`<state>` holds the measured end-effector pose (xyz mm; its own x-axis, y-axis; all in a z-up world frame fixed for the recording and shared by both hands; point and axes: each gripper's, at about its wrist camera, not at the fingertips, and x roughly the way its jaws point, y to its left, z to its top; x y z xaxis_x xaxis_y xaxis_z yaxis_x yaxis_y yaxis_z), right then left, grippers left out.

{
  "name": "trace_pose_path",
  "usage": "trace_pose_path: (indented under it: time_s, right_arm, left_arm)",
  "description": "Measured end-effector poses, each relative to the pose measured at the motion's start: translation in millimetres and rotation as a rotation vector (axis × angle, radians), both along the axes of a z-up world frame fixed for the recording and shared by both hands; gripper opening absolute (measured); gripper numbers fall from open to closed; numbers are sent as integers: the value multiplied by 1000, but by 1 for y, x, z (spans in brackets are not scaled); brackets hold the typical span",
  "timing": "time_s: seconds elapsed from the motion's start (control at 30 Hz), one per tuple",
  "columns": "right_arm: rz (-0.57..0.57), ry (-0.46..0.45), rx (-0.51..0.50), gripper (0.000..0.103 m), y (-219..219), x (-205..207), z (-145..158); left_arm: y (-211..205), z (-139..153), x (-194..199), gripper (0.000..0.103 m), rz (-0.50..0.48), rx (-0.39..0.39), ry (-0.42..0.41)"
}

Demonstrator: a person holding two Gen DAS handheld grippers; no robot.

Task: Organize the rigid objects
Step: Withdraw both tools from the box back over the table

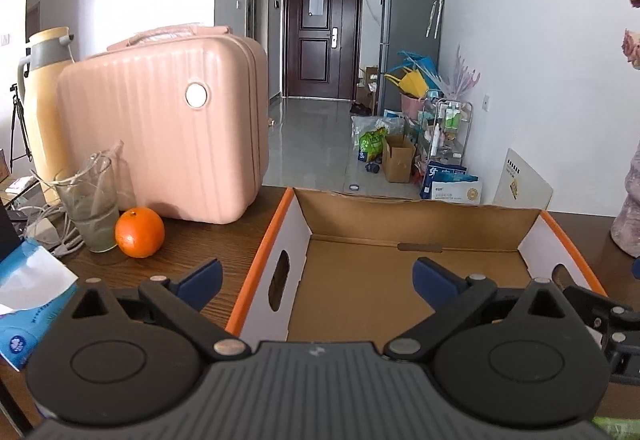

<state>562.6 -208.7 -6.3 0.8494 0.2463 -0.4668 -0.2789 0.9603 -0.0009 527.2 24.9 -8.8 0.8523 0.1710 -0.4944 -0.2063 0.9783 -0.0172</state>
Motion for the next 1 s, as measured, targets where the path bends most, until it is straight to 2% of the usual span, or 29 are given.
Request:
trace_pose_path:
  time_s: [0.3, 1.0]
  right_arm:
    - [2, -50, 6, 103, -7, -36, 12]
    - [27, -109, 20, 103, -13, -141, 31]
  left_arm:
    - [-5, 15, -37, 103, -25, 14, -50]
    - [-9, 33, -142, 103, -73, 20, -100]
